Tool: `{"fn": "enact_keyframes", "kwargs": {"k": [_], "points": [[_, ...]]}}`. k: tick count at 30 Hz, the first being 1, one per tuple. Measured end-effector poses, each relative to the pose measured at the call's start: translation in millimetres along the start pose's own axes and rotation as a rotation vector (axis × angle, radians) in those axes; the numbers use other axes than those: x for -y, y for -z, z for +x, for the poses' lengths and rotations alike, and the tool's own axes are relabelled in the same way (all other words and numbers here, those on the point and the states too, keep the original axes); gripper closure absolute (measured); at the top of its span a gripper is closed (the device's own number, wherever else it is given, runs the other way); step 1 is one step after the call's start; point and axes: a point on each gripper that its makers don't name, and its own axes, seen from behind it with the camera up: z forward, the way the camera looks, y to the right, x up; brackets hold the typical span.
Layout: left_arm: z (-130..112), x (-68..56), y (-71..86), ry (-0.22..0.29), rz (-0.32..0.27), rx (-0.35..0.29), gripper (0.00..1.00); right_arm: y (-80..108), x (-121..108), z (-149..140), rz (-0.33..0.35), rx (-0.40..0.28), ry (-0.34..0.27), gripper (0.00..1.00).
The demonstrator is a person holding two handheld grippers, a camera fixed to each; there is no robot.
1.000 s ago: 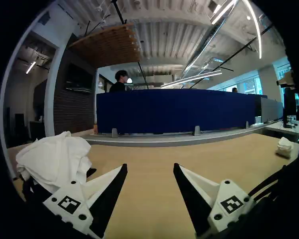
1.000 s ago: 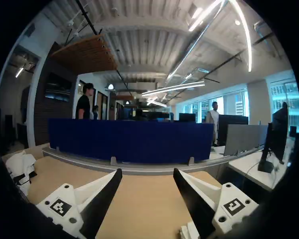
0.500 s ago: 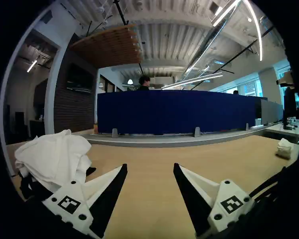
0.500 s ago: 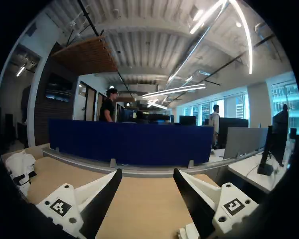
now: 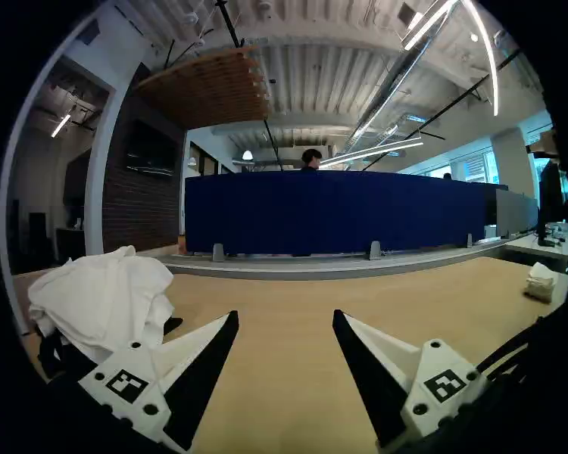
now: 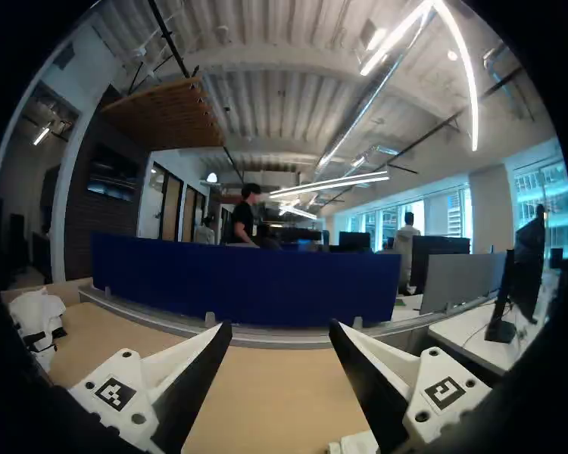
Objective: Fold towel
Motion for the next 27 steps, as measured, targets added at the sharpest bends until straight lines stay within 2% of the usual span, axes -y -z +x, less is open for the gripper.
{"fn": "enact_keyframes", "kwargs": {"k": [6, 15, 27], "points": [[0, 0.3, -0.8, 0.0, 0.0, 0.0, 0.05, 3.1, 2, -7, 0.012, -0.002, 0.005, 0.0], [0, -0.1, -1.9, 0.0, 0.0, 0.0, 0.05, 4.1, -8, -28, -0.006, -0.003, -0.016, 0.0], [0, 0.0, -1.2, 0.001, 0.0, 0.0, 0.05, 3.8, -7, -86, 0.006, 0.011, -0.074, 0.0]]}}
